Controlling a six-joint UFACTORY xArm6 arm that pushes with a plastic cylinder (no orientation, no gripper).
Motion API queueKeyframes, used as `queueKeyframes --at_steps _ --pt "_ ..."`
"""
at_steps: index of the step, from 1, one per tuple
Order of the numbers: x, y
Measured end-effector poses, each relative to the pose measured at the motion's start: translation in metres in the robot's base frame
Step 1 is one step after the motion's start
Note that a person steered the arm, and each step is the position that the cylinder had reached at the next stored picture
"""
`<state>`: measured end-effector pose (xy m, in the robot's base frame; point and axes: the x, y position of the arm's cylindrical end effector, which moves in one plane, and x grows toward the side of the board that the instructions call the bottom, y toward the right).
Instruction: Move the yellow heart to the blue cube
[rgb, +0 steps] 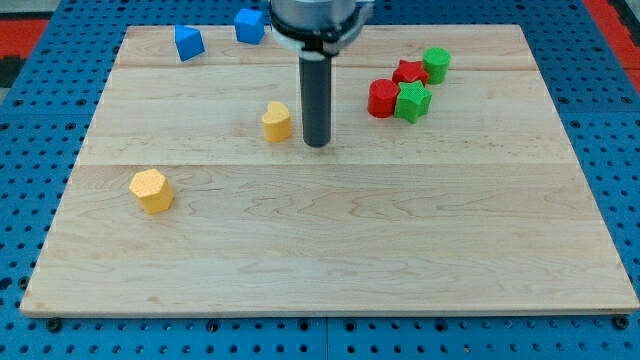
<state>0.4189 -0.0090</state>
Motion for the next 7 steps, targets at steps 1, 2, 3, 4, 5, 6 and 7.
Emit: queueKeyframes --at_steps 1,2,3,4,5,6,7 --pt "-0.055 -0.061" --pt "-0.116 -0.063" --pt "-0.113 -0.058" --pt "-0.073 -0.033" --pt "-0.063 -0.092" --pt "-0.087 -0.107" --pt "-0.129 -0.121"
